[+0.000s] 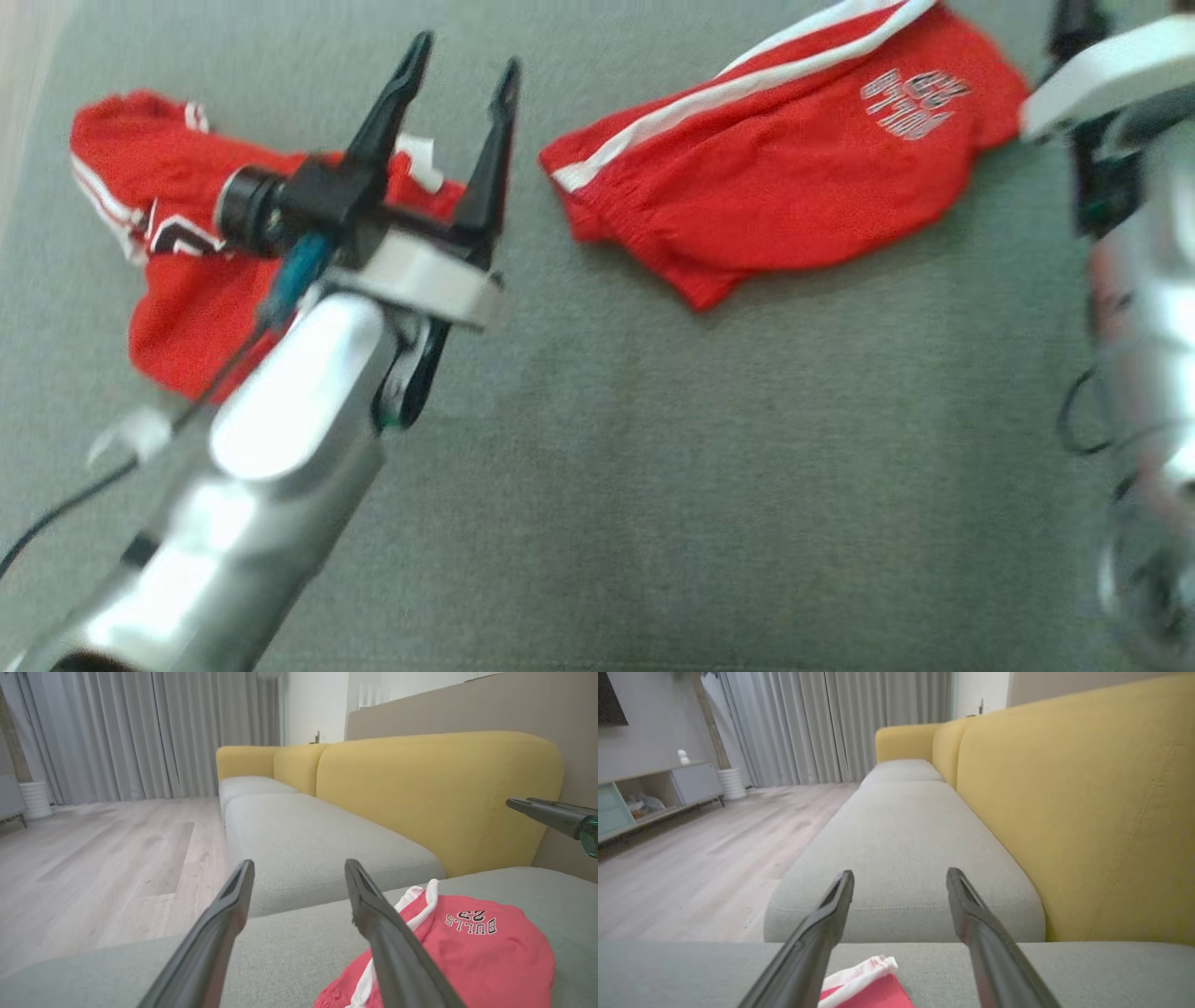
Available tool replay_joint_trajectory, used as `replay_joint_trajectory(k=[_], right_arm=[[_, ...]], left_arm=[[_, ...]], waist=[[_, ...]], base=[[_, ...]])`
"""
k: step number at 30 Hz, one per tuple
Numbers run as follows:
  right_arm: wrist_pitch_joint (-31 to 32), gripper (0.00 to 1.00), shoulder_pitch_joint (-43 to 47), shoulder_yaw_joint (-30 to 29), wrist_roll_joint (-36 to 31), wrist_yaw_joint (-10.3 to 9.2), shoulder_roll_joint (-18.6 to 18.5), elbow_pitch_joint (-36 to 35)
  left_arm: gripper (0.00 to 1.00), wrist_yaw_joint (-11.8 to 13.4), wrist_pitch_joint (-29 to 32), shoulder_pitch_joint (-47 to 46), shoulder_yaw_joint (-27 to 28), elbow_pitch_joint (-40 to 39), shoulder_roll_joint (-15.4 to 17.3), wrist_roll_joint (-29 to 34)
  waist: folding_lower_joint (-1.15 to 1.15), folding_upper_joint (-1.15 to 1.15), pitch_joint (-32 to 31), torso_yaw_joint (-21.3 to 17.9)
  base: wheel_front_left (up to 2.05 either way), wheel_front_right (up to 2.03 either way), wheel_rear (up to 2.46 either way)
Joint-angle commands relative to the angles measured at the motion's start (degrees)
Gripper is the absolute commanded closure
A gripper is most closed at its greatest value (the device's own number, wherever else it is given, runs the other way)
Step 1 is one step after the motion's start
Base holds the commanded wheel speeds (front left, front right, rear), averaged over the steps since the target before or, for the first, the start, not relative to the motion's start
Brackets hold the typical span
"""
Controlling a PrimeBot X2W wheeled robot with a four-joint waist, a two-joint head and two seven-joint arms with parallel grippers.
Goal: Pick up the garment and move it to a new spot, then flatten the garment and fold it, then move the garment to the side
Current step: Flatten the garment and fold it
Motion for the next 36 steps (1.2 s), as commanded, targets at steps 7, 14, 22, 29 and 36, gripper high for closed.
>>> replay_joint_trajectory(k=[7,14,22,29,36], right_arm=[[-0.59,0.00,17.83,8.65,6.29,-0.11,4.76,-21.67],[-0.60,0.00,33.23,10.99,6.88,-0.11,6.39,-31.40],[0.54,0.00,42.10,11.74,8.25,-0.11,6.91,-36.33],[5.63,0.00,37.88,8.65,6.39,-0.11,6.93,-38.05],[16.27,0.00,23.91,-4.37,0.09,-0.11,6.93,-32.04]], left_arm=[[0.00,3.86,-0.49,11.13,6.12,-11.66,7.18,9.12],[0.00,6.57,-0.49,22.16,9.78,-16.54,8.23,12.49],[0.00,6.49,-0.50,31.32,13.80,-18.51,5.39,13.63],[0.00,3.15,-0.50,29.54,15.10,-18.61,3.34,15.89],[0.00,0.11,-0.50,26.62,16.08,-17.87,0.68,17.74]], waist=[[0.02,0.00,-7.82,-5.14],[0.02,0.00,-10.60,-6.22],[0.02,0.00,-10.42,-5.69],[0.02,0.00,-5.78,-2.88],[0.02,0.00,1.45,1.79]], base=[[0.00,0.00,0.00],[0.00,0.00,0.00],[0.00,0.00,0.00],[0.00,0.00,0.00],[0.00,0.00,0.00]])
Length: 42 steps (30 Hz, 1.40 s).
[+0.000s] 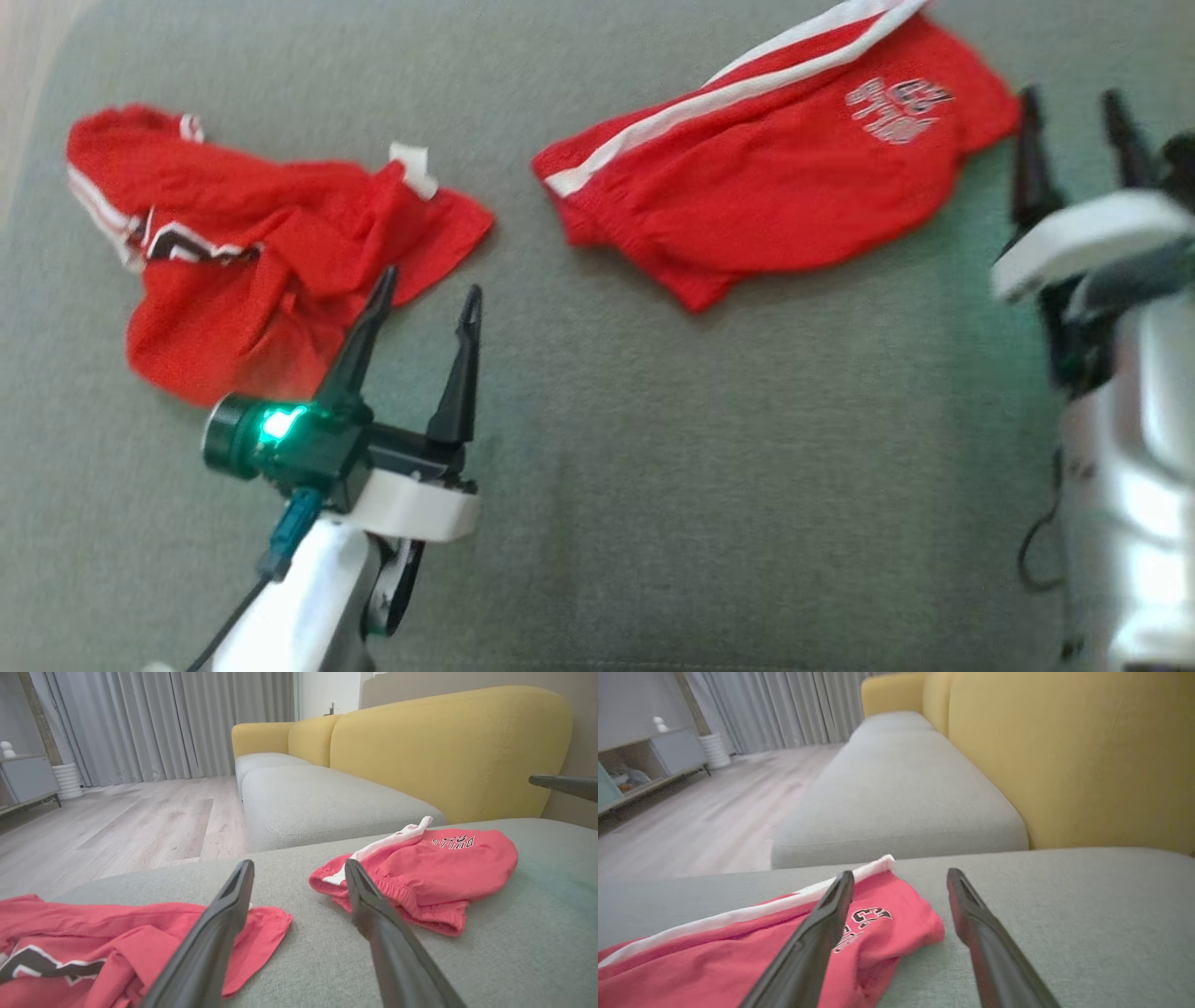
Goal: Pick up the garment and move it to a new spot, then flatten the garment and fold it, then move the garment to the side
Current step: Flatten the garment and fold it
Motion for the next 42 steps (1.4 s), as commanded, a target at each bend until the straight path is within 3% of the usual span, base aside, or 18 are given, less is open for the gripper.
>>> replay_joint_trajectory(k=[1,9,15,19,20,21,22,34,42], right_arm=[[1.68,0.00,-3.43,-1.13,-1.77,-0.11,0.23,0.39],[8.68,0.00,-15.69,-12.57,-11.18,-0.11,-2.25,13.45],[10.88,0.00,-19.67,-15.09,-17.39,-0.11,-5.49,21.64],[11.37,0.00,-21.08,-13.57,-19.35,-0.11,-6.00,26.92],[11.45,0.16,-21.44,-13.04,-19.41,-0.11,-6.08,28.25],[11.50,0.86,-21.76,-12.50,-19.39,-0.11,-6.17,29.49],[11.20,1.00,-22.10,-12.10,-19.17,-0.11,-6.24,30.51],[2.37,1.00,-23.14,-10.48,-13.94,-0.11,-8.10,35.47],[-0.53,1.00,-19.62,-12.08,-10.15,-0.11,-12.55,37.58]], left_arm=[[0.00,-0.35,-0.28,-2.69,2.71,-1.38,0.06,0.86],[0.00,-2.35,-0.28,-5.02,4.11,-2.14,-3.65,3.20],[0.00,-3.20,-0.28,-6.17,5.76,-3.24,-5.70,5.16],[0.00,-3.81,-0.28,-6.00,7.46,-4.66,-6.69,5.70],[0.00,-3.99,-0.28,-5.91,7.87,-4.96,-6.88,5.87],[0.00,-4.17,-0.28,-5.80,8.21,-5.13,-7.05,6.06],[0.00,-4.32,-0.28,-5.66,8.54,-5.20,-7.20,6.29],[0.00,-5.89,-0.28,-3.63,11.83,-4.63,-7.99,8.21],[0.00,-6.94,-0.28,-1.66,13.31,-4.36,-8.19,9.20]], waist=[[-0.02,0.00,3.37,3.16],[-0.02,0.00,7.59,7.09],[-0.02,0.00,9.34,8.71],[-0.02,0.00,9.91,8.95],[-0.02,0.00,9.95,8.93],[-0.02,0.00,9.90,8.88],[-0.02,0.00,9.75,8.73],[-0.02,0.00,5.24,4.30],[-0.02,0.00,1.95,0.87]], base=[[0.00,0.00,0.00],[0.00,0.00,0.00],[0.00,0.00,0.00],[0.00,0.00,0.00],[0.00,0.00,0.00],[0.00,0.00,0.00],[0.00,0.00,0.00],[0.00,0.00,0.00],[0.00,0.00,0.00]])
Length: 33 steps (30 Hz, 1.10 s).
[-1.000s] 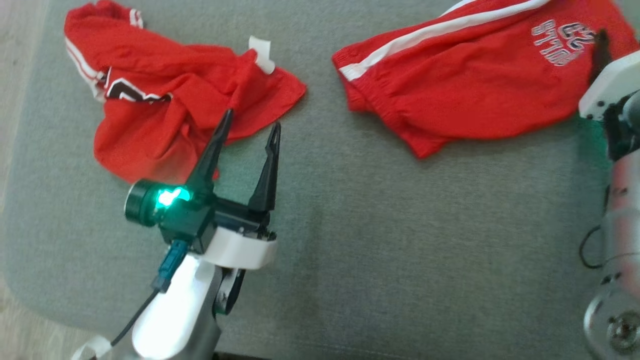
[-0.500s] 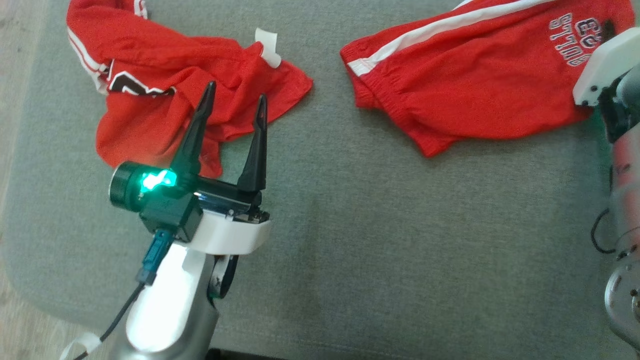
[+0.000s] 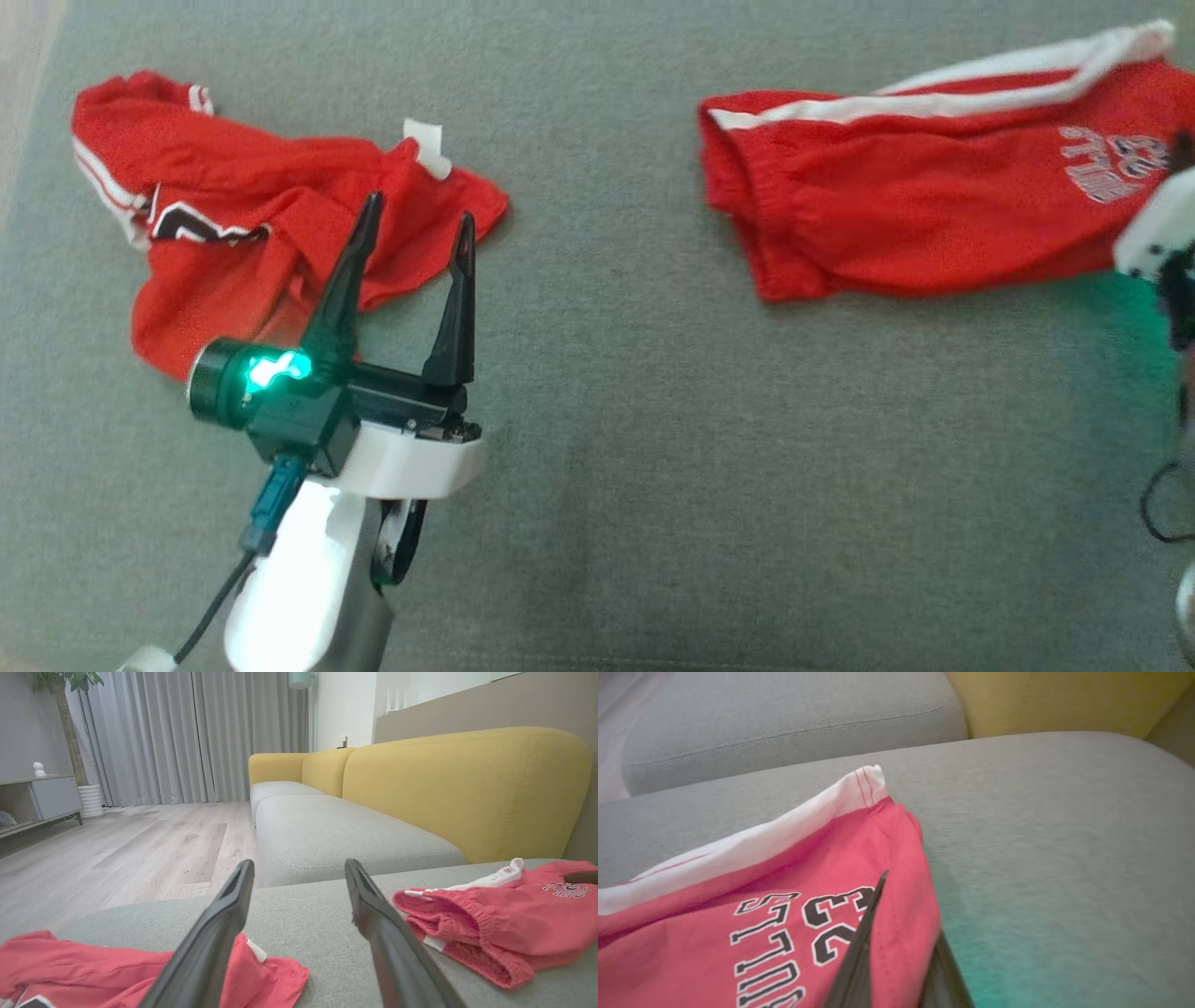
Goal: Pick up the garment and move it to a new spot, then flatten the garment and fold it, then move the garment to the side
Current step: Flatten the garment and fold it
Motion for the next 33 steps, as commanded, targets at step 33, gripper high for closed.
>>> replay_joint_trajectory(k=[33], right_arm=[[-15.16,1.00,0.57,12.67,14.98,-0.10,11.49,-0.46]], left_arm=[[0.00,-1.65,-0.28,8.43,5.78,-0.07,-0.31,0.11]], waist=[[0.00,0.00,-12.66,0.47]], base=[[0.00,0.00,0.00]])
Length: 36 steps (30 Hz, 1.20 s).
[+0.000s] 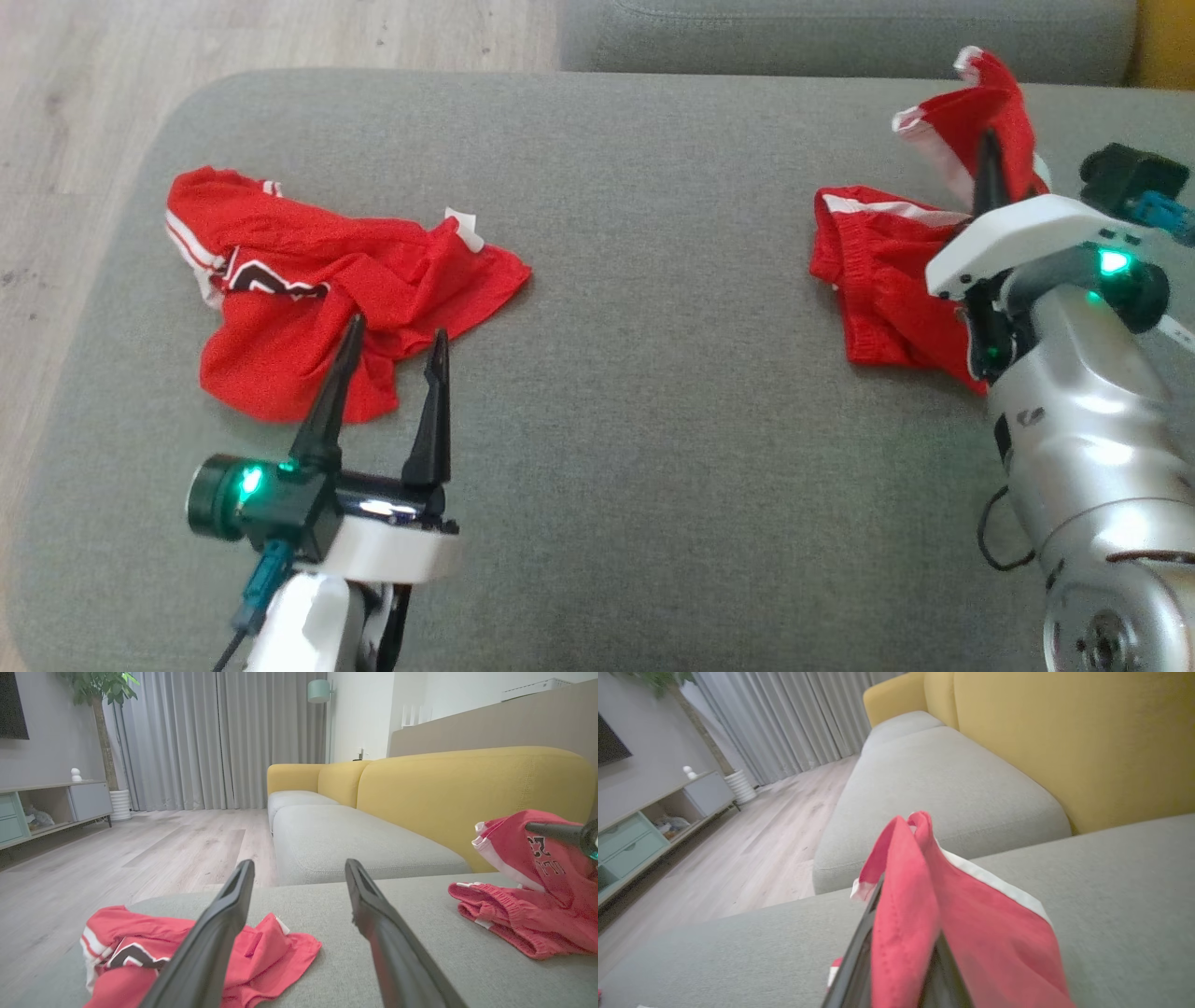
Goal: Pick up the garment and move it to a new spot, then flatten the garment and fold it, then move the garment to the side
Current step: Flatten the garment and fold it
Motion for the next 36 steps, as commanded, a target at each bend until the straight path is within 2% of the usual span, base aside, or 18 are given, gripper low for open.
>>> replay_joint_trajectory(k=[1,9,15,16,17,21,25,28,31,34,36], right_arm=[[-0.74,1.00,-1.70,2.48,1.44,-0.10,0.93,-2.14],[1.25,1.00,6.09,22.02,10.59,-0.10,1.19,-5.56],[2.62,1.00,9.99,32.09,9.92,-0.10,0.14,-5.86],[2.48,0.62,10.25,33.63,8.81,-0.10,-0.37,-5.56],[1.48,0.00,10.69,35.68,6.70,-0.10,-1.05,-5.03],[-0.90,0.00,10.88,34.43,6.11,-0.10,-0.74,-5.88],[-1.89,0.00,11.31,28.35,5.58,-0.10,-0.82,-10.22],[-1.95,0.00,13.79,20.91,4.29,-0.10,-0.56,-19.28],[-1.96,0.00,18.40,16.01,1.02,-0.10,0.26,-28.67],[-1.97,0.00,23.79,13.65,-1.35,-0.10,0.92,-36.45],[-1.97,0.00,25.62,13.40,-1.97,-0.10,1.04,-38.23]], left_arm=[[0.00,0.06,-0.28,-0.82,2.19,-1.60,0.17,-0.32],[0.00,-0.01,-0.28,0.86,2.50,-1.33,0.01,-0.66],[0.00,0.12,-0.28,1.60,2.59,-1.39,-0.11,-0.77],[0.00,0.08,-0.28,1.62,2.56,-1.37,-0.14,-0.86],[0.00,-0.21,-0.28,1.66,2.36,-0.90,-0.20,-1.27],[0.00,-0.06,-0.28,1.33,2.46,-0.52,-0.28,-1.51],[0.00,-0.14,-0.28,0.86,2.60,-1.01,-0.35,-1.58],[0.00,0.09,-0.28,0.78,3.11,-1.37,-0.39,-1.67],[0.00,-0.02,-0.28,0.79,3.47,-1.77,-0.40,-1.58],[0.00,-0.51,-0.28,0.51,3.71,-2.14,-0.43,-1.61],[0.00,-0.66,-0.28,0.51,3.77,-2.04,-0.45,-1.61]], waist=[[0.01,0.00,-0.37,0.37],[0.01,0.00,-1.72,1.44],[0.01,0.00,-2.09,0.83],[0.01,0.00,-2.08,0.64],[0.01,0.00,-2.08,0.18],[0.01,0.00,-2.09,-1.45],[0.01,0.00,-2.45,-3.50],[0.01,0.00,-2.63,-5.38],[0.01,0.00,-2.54,-7.23],[0.01,0.00,-2.40,-8.60],[0.01,0.00,-2.34,-8.97]], base=[[0.00,0.00,0.00],[0.00,0.00,0.00],[0.00,0.00,0.00],[0.00,0.00,0.00],[0.00,0.00,0.00],[0.00,0.00,0.00],[0.00,0.00,0.00],[0.00,0.00,0.00],[0.00,0.00,0.00],[0.00,0.00,0.00],[0.00,0.00,0.00]])
